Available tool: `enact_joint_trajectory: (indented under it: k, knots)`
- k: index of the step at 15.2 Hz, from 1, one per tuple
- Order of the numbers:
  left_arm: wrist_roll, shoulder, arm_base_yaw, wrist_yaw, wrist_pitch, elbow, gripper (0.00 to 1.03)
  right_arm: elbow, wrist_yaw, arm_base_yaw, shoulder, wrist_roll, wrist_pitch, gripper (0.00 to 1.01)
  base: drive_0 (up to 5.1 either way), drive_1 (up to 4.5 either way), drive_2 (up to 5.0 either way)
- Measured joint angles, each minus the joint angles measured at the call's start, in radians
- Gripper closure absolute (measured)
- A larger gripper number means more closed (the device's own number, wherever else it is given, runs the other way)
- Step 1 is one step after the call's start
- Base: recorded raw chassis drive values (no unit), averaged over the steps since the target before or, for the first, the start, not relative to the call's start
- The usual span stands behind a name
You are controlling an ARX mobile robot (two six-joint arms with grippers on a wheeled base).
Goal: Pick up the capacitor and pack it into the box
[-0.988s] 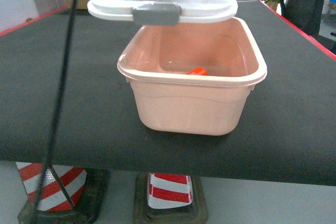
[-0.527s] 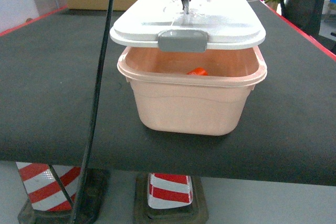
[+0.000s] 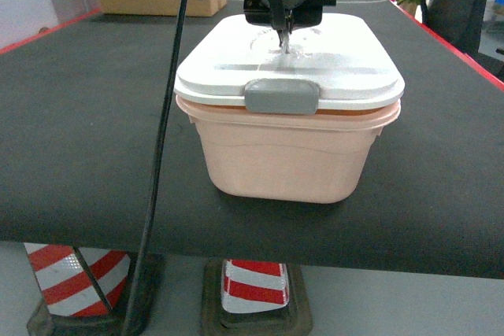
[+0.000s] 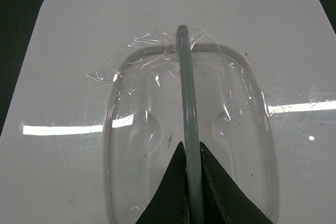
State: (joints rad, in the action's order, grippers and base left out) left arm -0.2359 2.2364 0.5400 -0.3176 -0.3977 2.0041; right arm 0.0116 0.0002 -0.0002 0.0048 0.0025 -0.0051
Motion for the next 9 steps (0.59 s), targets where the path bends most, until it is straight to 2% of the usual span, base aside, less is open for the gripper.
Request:
enact_joint_trajectory:
  k: [1,3,4,7,9]
  knots:
    - [-0.001,0.0,0.0,0.0,0.003,-0.001,0.99,0.0,0.0,0.0,0.0,0.0,0.0,0.03,0.0,0.0,0.0]
    - [-0.001,0.0,0.0,0.015,0.029,-0.014,0.78,0.0,0.0,0.0,0.0,0.0,0.0,0.03,0.0,0.0,0.0]
    - [0.0,-0.001,0.0,0.015,0.033,-0.017,0.71,0.0,0.0,0.0,0.0,0.0,0.0,0.03,0.0,0.0,0.0]
    - [0.0,-0.046,-0.01,0.017,0.082,-0.021,0.35,0.0,0.0,0.0,0.0,0.0,0.0,0.03,0.0,0.0,0.0]
    - [-0.008,-0.108,-0.025,0.015,0.219,-0.034,0.14,0.0,0.0,0.0,0.0,0.0,0.0,0.03,0.0,0.0,0.0]
